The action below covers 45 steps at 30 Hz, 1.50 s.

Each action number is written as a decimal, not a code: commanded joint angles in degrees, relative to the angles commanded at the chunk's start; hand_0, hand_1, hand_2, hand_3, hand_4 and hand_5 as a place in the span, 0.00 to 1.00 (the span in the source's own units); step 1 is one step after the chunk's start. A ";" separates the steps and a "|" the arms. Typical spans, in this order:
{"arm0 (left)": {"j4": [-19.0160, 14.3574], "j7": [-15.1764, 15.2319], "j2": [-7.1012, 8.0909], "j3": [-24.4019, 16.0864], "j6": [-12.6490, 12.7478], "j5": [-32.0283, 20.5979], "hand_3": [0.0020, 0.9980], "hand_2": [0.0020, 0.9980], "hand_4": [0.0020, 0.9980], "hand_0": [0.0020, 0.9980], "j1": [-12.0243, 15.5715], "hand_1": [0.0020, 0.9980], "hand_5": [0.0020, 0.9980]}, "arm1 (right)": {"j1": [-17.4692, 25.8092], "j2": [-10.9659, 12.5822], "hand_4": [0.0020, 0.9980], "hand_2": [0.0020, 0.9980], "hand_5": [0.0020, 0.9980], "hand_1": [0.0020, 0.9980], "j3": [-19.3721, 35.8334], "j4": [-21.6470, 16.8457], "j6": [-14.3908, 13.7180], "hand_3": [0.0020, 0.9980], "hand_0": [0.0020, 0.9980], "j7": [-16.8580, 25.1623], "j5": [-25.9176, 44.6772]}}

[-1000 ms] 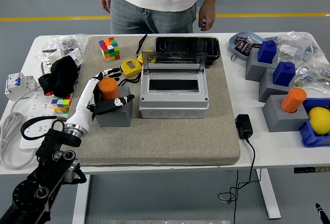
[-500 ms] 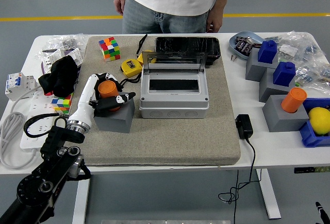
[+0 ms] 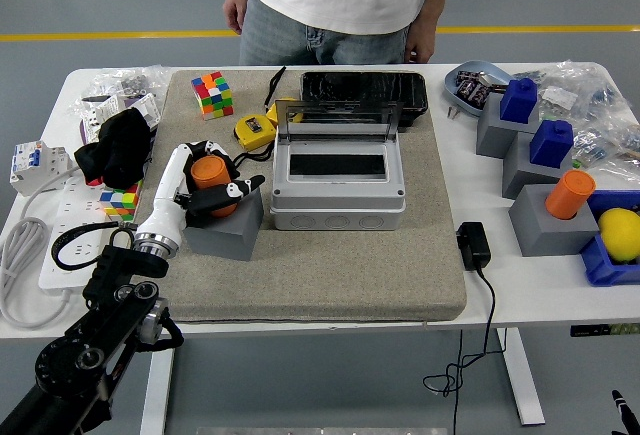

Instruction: Fetch the battery,place it into the box,close the lid of the box

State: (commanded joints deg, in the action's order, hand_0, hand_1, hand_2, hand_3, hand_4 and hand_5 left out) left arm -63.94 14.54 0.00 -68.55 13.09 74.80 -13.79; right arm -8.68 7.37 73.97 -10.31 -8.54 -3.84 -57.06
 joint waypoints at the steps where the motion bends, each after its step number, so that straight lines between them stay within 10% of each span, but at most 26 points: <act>1: -0.03 0.03 0.00 -0.10 0.07 -0.07 0.14 0.22 1.00 0.26 -0.02 0.35 0.05 | -0.02 0.01 1.00 0.77 1.00 0.79 -0.04 0.00 -0.01 0.81 0.86 0.03 0.07; 31: -1.23 6.64 0.00 -0.11 7.49 -5.29 0.01 0.00 1.00 0.03 -3.11 0.00 0.20 | -0.08 0.31 1.00 0.77 1.00 0.79 -0.90 0.00 -0.22 0.81 0.86 -0.21 0.55; 41: -7.02 1.70 0.03 6.17 9.61 12.28 0.00 0.00 1.00 0.03 -7.12 0.00 0.24 | -0.26 0.46 1.00 0.77 1.00 0.79 -0.78 0.00 -0.31 0.81 0.86 -0.29 0.49; 42: -7.54 1.03 0.07 7.87 9.18 14.52 0.00 0.00 0.97 0.03 -8.14 0.00 0.49 | -0.28 0.48 1.00 0.77 1.00 0.79 -0.76 0.00 -0.33 0.81 0.86 -0.28 0.51; 45: -8.10 -0.74 0.71 12.99 6.78 21.99 0.00 0.00 0.97 0.03 -11.18 0.00 0.49 | -0.36 0.57 1.00 0.77 1.00 0.79 -0.72 0.00 -0.38 0.81 0.86 -0.32 0.49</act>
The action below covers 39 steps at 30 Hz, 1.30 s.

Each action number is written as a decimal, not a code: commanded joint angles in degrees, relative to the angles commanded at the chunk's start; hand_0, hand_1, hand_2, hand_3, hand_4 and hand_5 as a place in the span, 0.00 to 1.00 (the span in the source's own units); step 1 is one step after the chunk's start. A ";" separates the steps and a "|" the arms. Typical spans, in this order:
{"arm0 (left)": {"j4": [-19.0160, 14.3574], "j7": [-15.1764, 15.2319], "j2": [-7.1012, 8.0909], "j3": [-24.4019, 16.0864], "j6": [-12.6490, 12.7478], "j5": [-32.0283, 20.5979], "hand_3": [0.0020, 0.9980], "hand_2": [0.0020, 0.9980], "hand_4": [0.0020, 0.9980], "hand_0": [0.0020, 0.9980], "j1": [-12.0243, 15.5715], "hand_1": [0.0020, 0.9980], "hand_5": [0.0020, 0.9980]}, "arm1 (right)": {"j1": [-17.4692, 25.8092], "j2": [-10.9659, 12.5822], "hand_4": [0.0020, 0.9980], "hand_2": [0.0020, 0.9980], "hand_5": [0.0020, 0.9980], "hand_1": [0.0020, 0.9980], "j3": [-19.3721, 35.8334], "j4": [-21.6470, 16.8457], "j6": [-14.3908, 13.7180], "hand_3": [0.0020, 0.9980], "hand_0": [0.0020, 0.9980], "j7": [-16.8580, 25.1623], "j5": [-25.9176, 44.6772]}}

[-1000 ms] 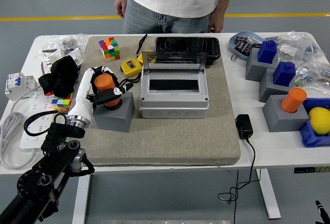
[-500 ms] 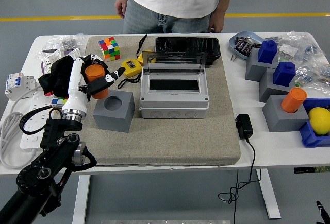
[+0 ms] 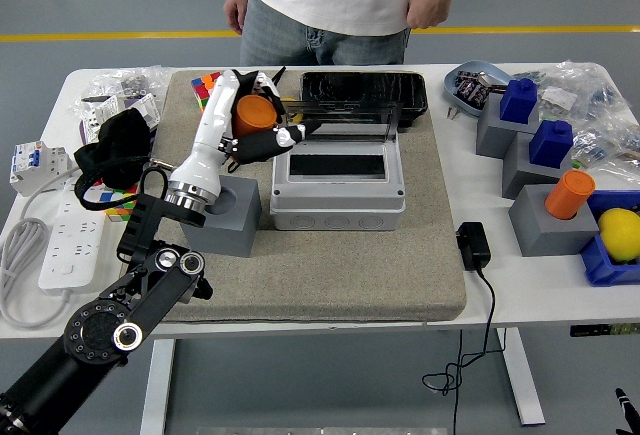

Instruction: Fetch the battery,place it into the box,close the lid of the box

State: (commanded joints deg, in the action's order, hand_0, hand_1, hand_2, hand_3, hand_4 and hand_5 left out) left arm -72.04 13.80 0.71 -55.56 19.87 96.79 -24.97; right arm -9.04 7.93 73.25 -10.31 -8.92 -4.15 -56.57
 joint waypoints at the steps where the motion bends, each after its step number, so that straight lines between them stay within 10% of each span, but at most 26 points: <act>1: -0.02 -0.43 0.11 1.42 -0.70 1.86 0.00 0.00 0.97 0.03 -0.92 0.00 0.49 | -0.03 0.04 1.00 0.77 1.00 0.79 0.00 0.00 -0.03 0.81 0.86 -0.02 0.00; 3: 0.28 -1.06 0.00 4.26 -1.91 6.02 0.00 0.00 0.91 0.03 -2.56 0.00 0.67 | -0.11 0.12 1.00 0.77 1.00 0.79 -0.04 0.00 -0.07 0.81 0.85 -0.07 0.01; 9: 4.15 -1.33 -0.71 11.51 -3.19 8.43 0.00 0.00 0.88 0.03 -7.85 0.00 0.76 | -0.36 0.29 1.00 0.77 1.00 0.79 -0.64 0.00 -0.22 0.81 0.85 -0.12 0.33; 28: 21.33 2.45 -0.71 13.73 -0.16 5.59 0.00 0.00 0.86 0.04 -14.51 0.00 0.76 | -0.88 0.59 1.00 0.77 1.00 0.78 -2.75 0.00 -0.53 0.81 0.85 -0.35 1.12; 39: 25.72 4.84 -0.71 14.38 2.01 1.41 0.00 0.00 0.86 0.04 -16.46 0.00 0.76 | -1.05 0.75 1.00 0.77 1.00 0.78 -4.50 0.00 -0.52 0.81 0.85 -0.43 2.00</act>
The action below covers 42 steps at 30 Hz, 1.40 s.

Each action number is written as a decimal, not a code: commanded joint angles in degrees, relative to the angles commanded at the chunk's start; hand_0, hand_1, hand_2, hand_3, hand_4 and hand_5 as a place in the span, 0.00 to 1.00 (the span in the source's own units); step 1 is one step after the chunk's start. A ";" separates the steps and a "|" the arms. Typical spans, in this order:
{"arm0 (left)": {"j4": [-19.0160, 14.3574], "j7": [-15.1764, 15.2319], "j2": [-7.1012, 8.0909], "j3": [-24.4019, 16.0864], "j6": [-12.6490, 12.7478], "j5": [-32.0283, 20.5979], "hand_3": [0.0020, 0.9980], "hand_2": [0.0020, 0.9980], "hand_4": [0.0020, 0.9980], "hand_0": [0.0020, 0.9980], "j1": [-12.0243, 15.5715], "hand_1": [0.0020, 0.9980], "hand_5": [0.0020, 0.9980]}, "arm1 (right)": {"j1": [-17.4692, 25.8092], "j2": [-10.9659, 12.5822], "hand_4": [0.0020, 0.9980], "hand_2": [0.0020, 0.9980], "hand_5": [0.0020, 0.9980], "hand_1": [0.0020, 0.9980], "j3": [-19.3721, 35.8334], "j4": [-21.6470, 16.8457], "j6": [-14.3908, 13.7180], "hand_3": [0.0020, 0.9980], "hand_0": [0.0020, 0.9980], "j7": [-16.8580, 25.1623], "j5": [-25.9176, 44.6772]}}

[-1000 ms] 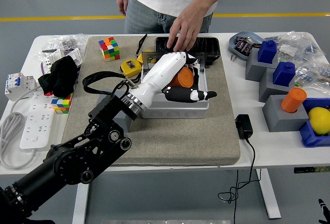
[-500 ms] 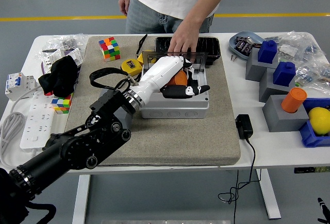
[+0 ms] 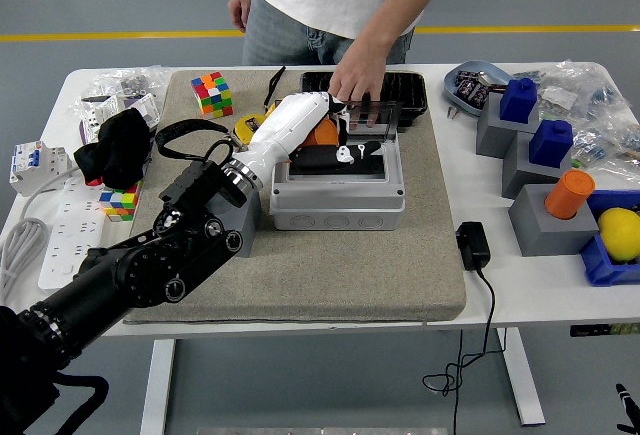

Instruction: Fetch the battery,place it into the box,close the lid of the box

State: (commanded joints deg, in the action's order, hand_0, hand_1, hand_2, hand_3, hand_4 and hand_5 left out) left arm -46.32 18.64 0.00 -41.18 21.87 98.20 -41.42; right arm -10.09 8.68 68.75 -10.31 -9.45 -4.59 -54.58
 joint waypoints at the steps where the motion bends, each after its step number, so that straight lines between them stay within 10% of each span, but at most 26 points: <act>1: 0.09 0.17 0.00 0.58 0.10 -0.95 0.00 0.00 0.86 0.04 -0.10 0.00 0.76 | -0.02 0.00 1.00 0.77 1.00 0.78 0.07 0.00 0.00 0.81 0.85 -0.07 -0.10; 13: 2.18 1.04 0.00 8.47 -0.88 -14.94 0.00 0.00 0.85 0.05 -2.05 0.00 0.65 | -0.04 0.13 1.00 0.77 1.00 0.78 -0.57 0.00 -0.02 0.81 0.85 -0.30 0.15; 42: 3.17 2.35 0.00 13.03 0.67 -17.00 0.03 0.03 0.87 0.09 -4.46 0.00 0.63 | -0.44 0.18 1.00 0.77 1.00 0.78 -1.34 0.00 -0.07 0.81 0.85 -0.37 0.61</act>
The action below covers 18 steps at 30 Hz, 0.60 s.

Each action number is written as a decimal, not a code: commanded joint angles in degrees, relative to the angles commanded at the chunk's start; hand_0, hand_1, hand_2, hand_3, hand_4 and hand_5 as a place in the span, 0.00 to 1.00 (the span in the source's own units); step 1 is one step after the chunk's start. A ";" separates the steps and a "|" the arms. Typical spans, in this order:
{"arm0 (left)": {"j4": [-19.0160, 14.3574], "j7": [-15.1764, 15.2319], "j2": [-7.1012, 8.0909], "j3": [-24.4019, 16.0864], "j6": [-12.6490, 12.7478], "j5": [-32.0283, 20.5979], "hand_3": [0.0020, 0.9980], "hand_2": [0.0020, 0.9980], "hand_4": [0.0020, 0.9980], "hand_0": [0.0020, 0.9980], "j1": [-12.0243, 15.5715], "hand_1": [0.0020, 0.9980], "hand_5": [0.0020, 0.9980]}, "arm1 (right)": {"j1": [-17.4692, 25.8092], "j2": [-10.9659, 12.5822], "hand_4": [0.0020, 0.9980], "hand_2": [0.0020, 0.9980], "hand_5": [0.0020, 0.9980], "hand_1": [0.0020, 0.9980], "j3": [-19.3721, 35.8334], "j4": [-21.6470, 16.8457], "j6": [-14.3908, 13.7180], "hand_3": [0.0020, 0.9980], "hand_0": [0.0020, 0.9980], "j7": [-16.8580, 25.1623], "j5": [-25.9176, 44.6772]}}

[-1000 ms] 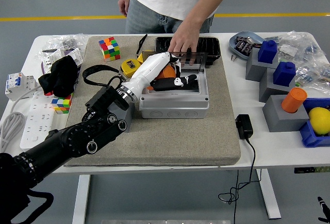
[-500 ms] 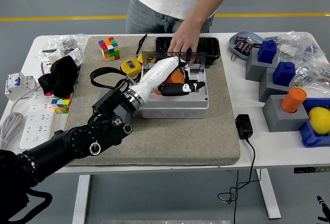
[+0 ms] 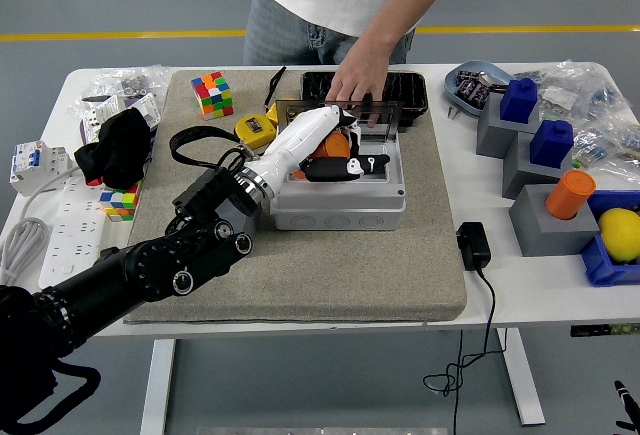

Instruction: Fetch the battery,place it into the box,close the lid of the box

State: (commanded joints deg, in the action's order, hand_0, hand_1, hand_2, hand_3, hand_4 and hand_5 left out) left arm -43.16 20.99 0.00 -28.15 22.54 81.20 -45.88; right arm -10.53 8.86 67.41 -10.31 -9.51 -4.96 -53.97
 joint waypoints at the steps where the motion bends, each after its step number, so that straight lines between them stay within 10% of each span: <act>1: -0.02 -0.09 0.00 0.05 -0.05 0.18 0.05 0.05 0.88 0.11 -0.02 0.02 0.64 | -0.01 0.00 1.00 0.77 1.00 0.78 -0.14 0.00 -0.01 0.81 0.85 0.05 0.13; 12: -0.13 -0.40 0.00 0.87 -1.58 2.02 0.15 0.14 0.91 0.15 -0.19 0.11 0.65 | 0.06 0.02 1.00 0.77 1.00 0.78 -0.37 0.00 0.09 0.81 0.85 -0.12 0.07; 13: -0.11 -0.47 0.00 0.81 -1.79 2.27 0.36 0.35 0.96 0.27 -0.22 0.44 0.68 | 0.05 0.03 1.00 0.77 1.00 0.78 -0.44 0.00 0.09 0.81 0.85 -0.12 0.11; 18: -0.08 -0.83 0.00 0.71 -2.93 3.51 0.36 0.35 0.96 0.27 -0.22 0.44 0.68 | 0.05 0.06 1.00 0.77 1.00 0.78 -0.74 0.00 0.00 0.81 0.85 -0.15 0.31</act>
State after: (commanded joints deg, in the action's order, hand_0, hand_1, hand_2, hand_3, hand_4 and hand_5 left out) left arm -43.24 20.17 0.00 -27.45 19.61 84.71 -46.10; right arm -10.48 8.92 66.67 -10.31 -9.51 -5.10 -53.66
